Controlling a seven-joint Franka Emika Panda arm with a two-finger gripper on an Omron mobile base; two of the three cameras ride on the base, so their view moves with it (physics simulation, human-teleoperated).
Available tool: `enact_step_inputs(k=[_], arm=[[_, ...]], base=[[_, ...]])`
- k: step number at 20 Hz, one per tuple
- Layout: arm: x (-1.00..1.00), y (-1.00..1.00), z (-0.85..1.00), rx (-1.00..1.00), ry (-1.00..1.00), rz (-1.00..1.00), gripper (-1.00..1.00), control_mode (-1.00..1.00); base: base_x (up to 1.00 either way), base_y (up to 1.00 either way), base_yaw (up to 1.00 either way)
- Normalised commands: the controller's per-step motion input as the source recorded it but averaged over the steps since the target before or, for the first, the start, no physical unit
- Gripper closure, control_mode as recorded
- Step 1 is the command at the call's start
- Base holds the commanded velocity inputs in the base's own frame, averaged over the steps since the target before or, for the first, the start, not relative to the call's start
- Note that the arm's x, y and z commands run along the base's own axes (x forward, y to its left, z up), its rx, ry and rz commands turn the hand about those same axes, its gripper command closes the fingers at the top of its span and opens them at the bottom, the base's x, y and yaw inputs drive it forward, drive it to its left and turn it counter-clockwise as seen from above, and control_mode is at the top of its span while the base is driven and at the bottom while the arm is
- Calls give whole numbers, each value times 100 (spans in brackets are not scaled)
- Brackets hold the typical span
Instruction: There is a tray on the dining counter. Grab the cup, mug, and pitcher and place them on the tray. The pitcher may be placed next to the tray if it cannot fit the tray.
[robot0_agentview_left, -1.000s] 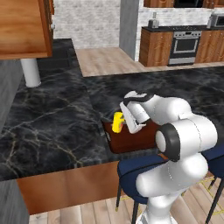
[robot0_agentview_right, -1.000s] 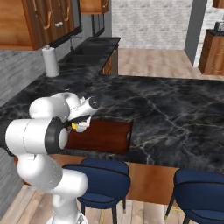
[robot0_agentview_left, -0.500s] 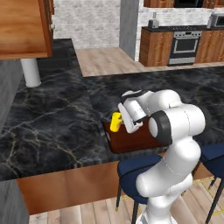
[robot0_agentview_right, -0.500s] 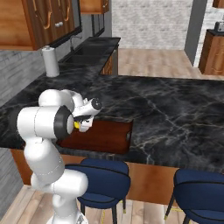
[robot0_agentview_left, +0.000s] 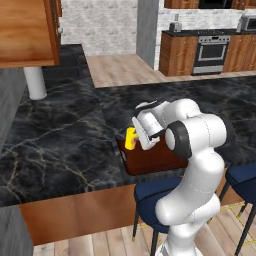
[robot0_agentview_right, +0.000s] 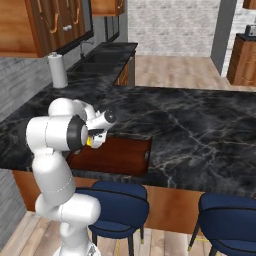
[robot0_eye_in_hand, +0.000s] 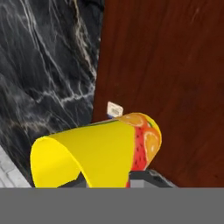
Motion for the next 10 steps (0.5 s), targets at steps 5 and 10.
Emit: enact_step_inputs(k=[5, 10], arm=[[2, 0, -1, 0, 0, 0, 100, -100], [0, 0, 0, 0, 0, 0, 100, -100]], base=[[0, 0, 0], [0, 0, 0]])
